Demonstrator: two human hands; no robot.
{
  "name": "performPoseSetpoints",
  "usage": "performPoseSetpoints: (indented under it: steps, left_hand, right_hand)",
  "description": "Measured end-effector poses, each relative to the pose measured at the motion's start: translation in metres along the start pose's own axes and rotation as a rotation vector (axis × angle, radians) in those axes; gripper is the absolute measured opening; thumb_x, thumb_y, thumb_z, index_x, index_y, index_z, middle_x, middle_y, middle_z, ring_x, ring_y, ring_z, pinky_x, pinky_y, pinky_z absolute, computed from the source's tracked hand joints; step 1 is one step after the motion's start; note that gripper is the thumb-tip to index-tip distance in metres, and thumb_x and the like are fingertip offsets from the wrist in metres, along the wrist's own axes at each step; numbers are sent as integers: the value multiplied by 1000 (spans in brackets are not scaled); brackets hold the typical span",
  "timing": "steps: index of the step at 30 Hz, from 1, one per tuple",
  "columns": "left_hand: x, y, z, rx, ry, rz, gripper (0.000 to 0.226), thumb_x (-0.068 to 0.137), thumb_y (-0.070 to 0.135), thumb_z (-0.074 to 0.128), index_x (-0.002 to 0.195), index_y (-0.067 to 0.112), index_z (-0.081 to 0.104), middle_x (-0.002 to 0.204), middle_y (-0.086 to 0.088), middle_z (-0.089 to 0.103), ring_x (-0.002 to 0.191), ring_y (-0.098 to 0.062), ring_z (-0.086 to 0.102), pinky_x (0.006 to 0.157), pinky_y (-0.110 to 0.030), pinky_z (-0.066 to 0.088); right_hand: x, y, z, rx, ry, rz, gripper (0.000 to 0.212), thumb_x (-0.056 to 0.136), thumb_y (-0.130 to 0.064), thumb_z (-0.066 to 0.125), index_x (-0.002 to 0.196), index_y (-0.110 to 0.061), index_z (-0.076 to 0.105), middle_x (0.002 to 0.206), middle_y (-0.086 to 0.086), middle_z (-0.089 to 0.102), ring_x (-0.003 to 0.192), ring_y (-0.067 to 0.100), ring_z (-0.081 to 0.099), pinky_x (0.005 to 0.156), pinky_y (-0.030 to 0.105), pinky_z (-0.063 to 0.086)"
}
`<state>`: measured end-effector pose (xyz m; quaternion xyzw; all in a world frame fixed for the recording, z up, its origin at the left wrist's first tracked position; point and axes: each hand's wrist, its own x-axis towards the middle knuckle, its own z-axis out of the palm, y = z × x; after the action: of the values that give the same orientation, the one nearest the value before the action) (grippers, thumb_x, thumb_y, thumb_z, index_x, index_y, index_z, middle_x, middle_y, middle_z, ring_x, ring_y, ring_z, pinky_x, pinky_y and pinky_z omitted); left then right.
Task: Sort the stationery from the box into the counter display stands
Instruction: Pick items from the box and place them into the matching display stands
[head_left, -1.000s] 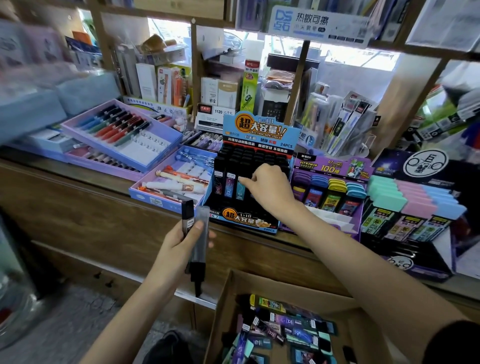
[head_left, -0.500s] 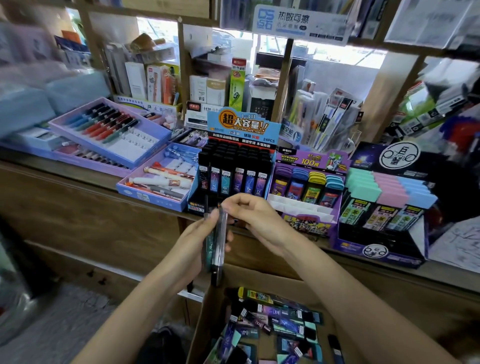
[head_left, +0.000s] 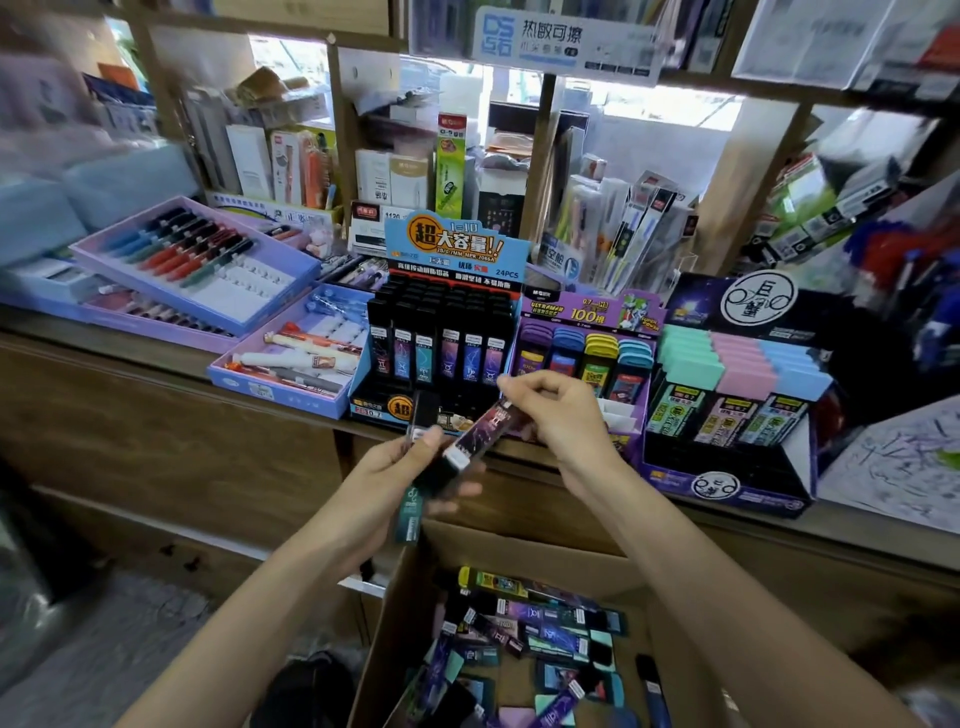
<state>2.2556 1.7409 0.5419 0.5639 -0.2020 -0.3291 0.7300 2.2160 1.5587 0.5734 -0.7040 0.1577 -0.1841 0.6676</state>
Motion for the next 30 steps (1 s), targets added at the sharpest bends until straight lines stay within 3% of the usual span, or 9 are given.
performPoseSetpoints:
  steps: [5, 8, 10, 13, 17, 23, 25, 27, 30]
  left_hand:
    - [3, -4, -5, 127, 75, 131, 25, 78, 26, 66, 96, 9, 71, 79, -2, 70, 56, -7, 54, 46, -15, 39]
    - [6, -3, -4, 95, 195, 171, 14, 81, 16, 65, 92, 7, 66, 74, -1, 71, 52, -4, 49, 45, -14, 39]
    - [7, 0, -5, 10, 302, 188, 8, 83, 18, 63, 85, 11, 63, 77, -2, 72, 52, -3, 51, 44, -15, 39]
    - [9, 8, -7, 7, 389, 214, 17, 89, 21, 60, 74, 16, 57, 58, 6, 59, 51, -6, 49, 43, -17, 35]
    - [13, 17, -9, 186, 363, 264, 23, 92, 24, 56, 72, 14, 50, 49, 8, 47, 47, -6, 42, 41, -16, 32]
    - [21, 30, -9, 377, 242, 318, 22, 93, 25, 55, 81, 6, 56, 47, 5, 48, 44, -7, 41, 42, -16, 32]
    - [23, 31, -10, 362, 238, 327, 26, 91, 26, 55, 85, 1, 56, 46, 5, 46, 44, -6, 39, 42, -16, 31]
    - [23, 31, -11, 300, 209, 343, 24, 87, 32, 56, 79, 9, 55, 47, 7, 40, 43, -6, 35, 42, -18, 30]
    - [25, 30, -14, 89, 218, 273, 25, 82, 38, 58, 87, 14, 52, 60, 6, 41, 44, -5, 34, 40, -17, 29]
  right_hand:
    - [-2, 7, -8, 159, 122, -14, 8, 86, -16, 66, 80, -10, 66, 66, -3, 68, 57, 7, 63, 51, 18, 51]
    - [-9, 14, -8, 166, 111, 8, 6, 87, -16, 65, 82, -12, 66, 72, -2, 68, 66, 10, 66, 60, 22, 55]
    - [-16, 19, -8, 116, 65, -7, 1, 86, -14, 66, 86, -14, 65, 73, -6, 68, 69, 7, 66, 62, 16, 52]
    - [-26, 26, -7, -37, -122, -33, 8, 85, -13, 67, 90, -17, 63, 71, -3, 65, 73, 3, 64, 70, 10, 48]
    - [-28, 16, 0, -216, -383, -66, 4, 87, -14, 64, 89, -17, 67, 81, -2, 66, 79, 3, 63, 75, 14, 48]
    - [-1, -20, 21, -323, -316, -201, 13, 87, -20, 65, 98, -14, 65, 91, 4, 64, 86, 14, 62, 80, 25, 51]
    - [6, -28, 25, -359, -353, -199, 12, 86, -17, 67, 97, -15, 64, 85, 2, 63, 79, 12, 62, 74, 23, 52]
    - [12, -33, 24, -396, -370, -218, 11, 84, -14, 69, 94, -16, 65, 78, -1, 64, 73, 7, 62, 70, 19, 52]
    - [24, -41, 20, -384, -263, -232, 8, 84, -12, 69, 89, -16, 64, 75, -2, 65, 68, 6, 62, 68, 25, 53]
